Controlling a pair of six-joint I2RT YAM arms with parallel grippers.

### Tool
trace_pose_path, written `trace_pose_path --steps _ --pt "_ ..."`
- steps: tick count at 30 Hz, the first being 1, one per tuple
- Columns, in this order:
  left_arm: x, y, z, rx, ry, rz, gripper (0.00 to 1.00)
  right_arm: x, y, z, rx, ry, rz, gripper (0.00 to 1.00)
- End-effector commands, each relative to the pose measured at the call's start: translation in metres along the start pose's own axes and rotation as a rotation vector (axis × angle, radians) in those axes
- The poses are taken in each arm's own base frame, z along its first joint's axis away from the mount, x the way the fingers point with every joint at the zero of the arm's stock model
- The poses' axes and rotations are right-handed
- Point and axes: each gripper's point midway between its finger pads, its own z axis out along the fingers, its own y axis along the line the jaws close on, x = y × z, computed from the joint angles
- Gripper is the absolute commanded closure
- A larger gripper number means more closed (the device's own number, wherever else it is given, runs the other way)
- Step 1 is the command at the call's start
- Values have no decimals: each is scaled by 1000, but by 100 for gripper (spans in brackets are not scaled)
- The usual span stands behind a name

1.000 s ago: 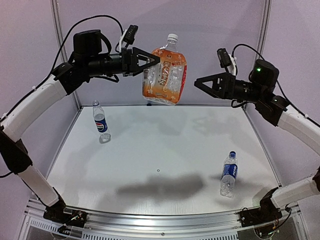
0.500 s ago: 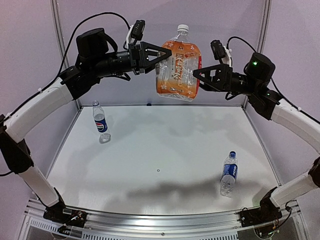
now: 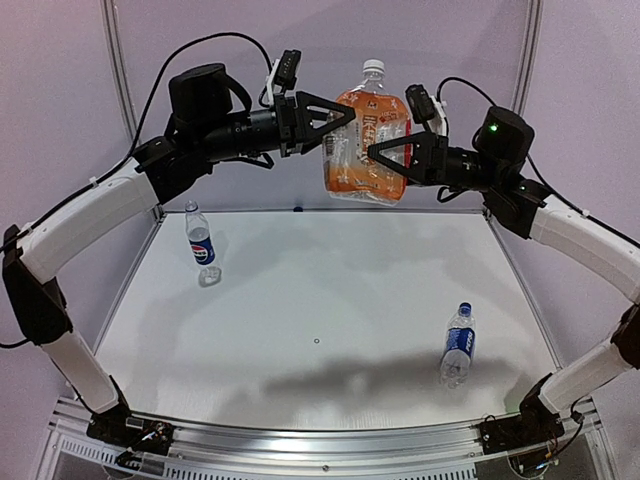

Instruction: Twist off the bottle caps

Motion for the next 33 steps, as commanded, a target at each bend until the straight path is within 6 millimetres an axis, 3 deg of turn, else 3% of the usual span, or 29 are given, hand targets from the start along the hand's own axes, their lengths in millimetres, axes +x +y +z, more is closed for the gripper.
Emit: trace_pose_path --steps 1,4,7,12,14,18,22,26,29,33 --pt "4 8 6 -23 -10 9 68 -4 7 8 -22 -3 -25 47" --pt "6 11 6 -35 -6 16 66 -4 7 7 -15 -7 -30 56" --pt "9 13 4 -43 -1 24 56 -6 7 6 -4 -13 -41 60" --pt "14 20 0 -83 6 39 23 -5 7 6 2 -12 -48 67" --pt "14 23 -6 -116 6 62 3 -3 7 6 5 2 -52 68" --pt "1 32 -31 -206 -23 97 1 10 0 1 54 50 -60 69" --pt "-13 53 -62 -370 -67 68 1 26 -13 -6 144 108 -97 69" --pt "-25 56 -91 -486 -102 95 1 38 -25 -13 217 142 -109 70" --pt "-21 69 -107 -477 -79 28 1 46 -31 -14 250 160 -126 70" --pt "-15 71 -113 -359 -66 56 1 61 -37 -8 263 211 -137 70"
